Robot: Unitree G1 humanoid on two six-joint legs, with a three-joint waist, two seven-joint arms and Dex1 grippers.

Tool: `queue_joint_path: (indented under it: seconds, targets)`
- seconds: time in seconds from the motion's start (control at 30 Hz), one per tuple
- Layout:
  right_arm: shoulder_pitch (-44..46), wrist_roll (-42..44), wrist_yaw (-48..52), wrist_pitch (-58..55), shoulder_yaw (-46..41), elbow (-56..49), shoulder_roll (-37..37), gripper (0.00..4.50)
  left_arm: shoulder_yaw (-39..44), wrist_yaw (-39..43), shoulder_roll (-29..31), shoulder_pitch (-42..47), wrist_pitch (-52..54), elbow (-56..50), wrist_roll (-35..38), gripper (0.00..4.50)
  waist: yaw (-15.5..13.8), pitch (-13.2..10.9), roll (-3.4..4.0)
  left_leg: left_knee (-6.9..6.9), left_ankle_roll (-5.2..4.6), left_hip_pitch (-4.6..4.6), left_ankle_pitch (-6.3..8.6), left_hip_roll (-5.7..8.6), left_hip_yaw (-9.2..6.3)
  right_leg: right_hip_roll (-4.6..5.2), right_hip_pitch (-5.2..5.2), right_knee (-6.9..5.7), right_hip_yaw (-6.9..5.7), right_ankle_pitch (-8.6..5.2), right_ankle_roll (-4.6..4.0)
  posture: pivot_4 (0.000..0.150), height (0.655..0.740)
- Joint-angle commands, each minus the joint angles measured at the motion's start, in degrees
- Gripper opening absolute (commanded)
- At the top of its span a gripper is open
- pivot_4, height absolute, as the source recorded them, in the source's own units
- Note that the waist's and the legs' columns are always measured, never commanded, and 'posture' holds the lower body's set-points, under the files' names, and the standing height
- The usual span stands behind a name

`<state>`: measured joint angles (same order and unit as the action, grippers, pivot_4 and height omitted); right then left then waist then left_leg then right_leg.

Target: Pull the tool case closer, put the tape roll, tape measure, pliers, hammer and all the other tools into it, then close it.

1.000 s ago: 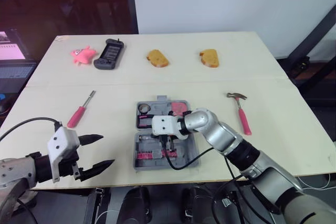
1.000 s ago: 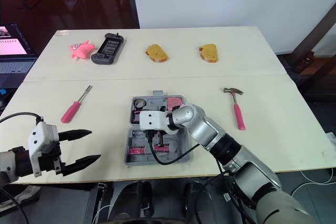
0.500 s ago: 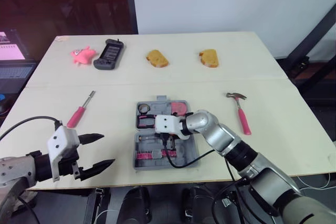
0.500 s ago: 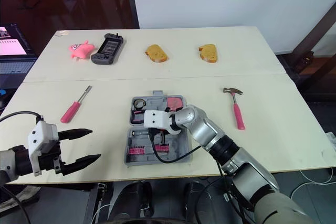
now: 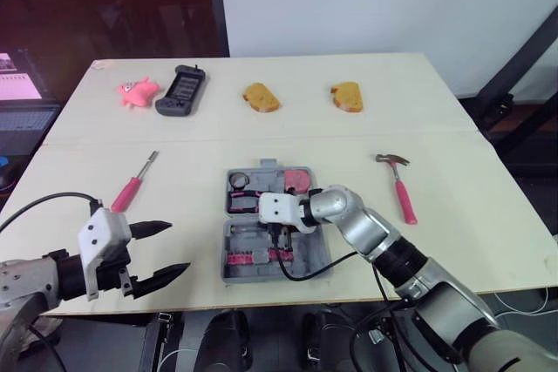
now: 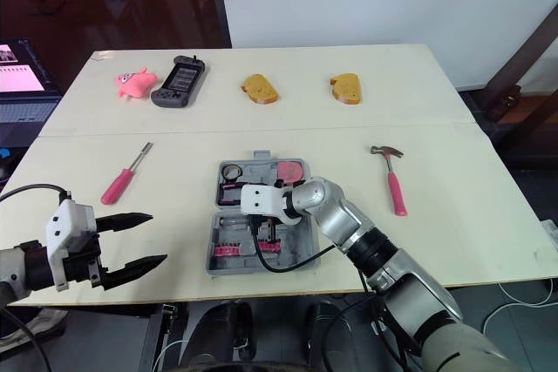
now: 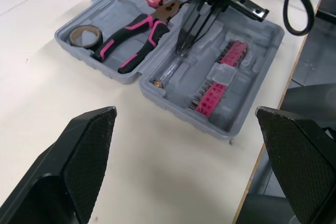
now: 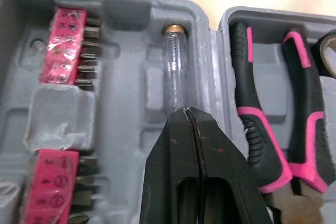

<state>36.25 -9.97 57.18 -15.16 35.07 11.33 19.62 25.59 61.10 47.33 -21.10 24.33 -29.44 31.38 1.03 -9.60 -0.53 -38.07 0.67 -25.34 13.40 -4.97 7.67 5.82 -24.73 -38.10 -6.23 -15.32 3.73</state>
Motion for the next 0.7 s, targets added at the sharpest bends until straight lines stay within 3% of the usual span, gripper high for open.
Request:
queue_joint_path:
  seconds: [0.03, 0.2, 0.43, 0.67, 0.7]
  targets:
    - [-1.79, -1.09, 1.13, 0.35, 1.25, 0.78, 0.42, 0.02, 0.72, 0.37, 1.07, 0.5, -0.99, -0.34, -0.09, 4.5, 0.0, 0.0, 0.0, 0.0, 0.0, 0.01, 0.0, -0.01, 0.0, -0.01, 0.01, 0.0, 0.0, 0.0, 0.0, 0.15, 0.7188]
    - [-1.73, -1.82, 0.41, 1.11, 0.67, 2.8, 0.11, 0.02, 0.38, 0.53, 1.21, 1.29, -0.81, 0.09, -0.17, 4.5, -0.08, 0.02, -0.01, 0.0, 0.0, 0.04, 0.0, 0.0, -0.02, -0.01, 0.06, 0.01, 0.0, 0.0, 0.0, 0.15, 0.7188]
    - [-0.84, 7.92, 1.31, 4.27, -8.44, -3.84, -1.54, 0.02, 0.28, 1.13, 1.44, 2.34, -1.46, 1.98, -0.23, 4.5, -0.07, 0.0, 0.0, 0.0, 0.01, 0.0, -0.01, 0.0, -0.01, -0.01, 0.03, 0.01, 0.0, 0.0, 0.0, 0.15, 0.7188]
    - [-2.94, 19.52, 8.78, -2.02, -18.4, -9.86, 6.29, 0.02, 1.18, 2.22, 0.91, 5.09, -3.78, 7.61, 0.0, 4.5, -0.41, 0.0, -0.01, -0.01, -0.01, -0.01, 0.0, 0.02, -0.05, 0.0, 0.08, 0.06, -0.01, 0.0, 0.01, 0.15, 0.7188]
    - [-3.38, 21.18, 8.99, -3.4, -20.34, -10.38, 7.5, 0.25, 1.4, 2.51, 0.84, 5.23, -4.63, 8.9, -0.27, 4.5, -0.35, 0.0, -0.01, -0.01, -0.01, 0.0, 0.01, 0.02, -0.04, 0.01, 0.08, 0.06, -0.01, 0.0, 0.01, 0.15, 0.7188]
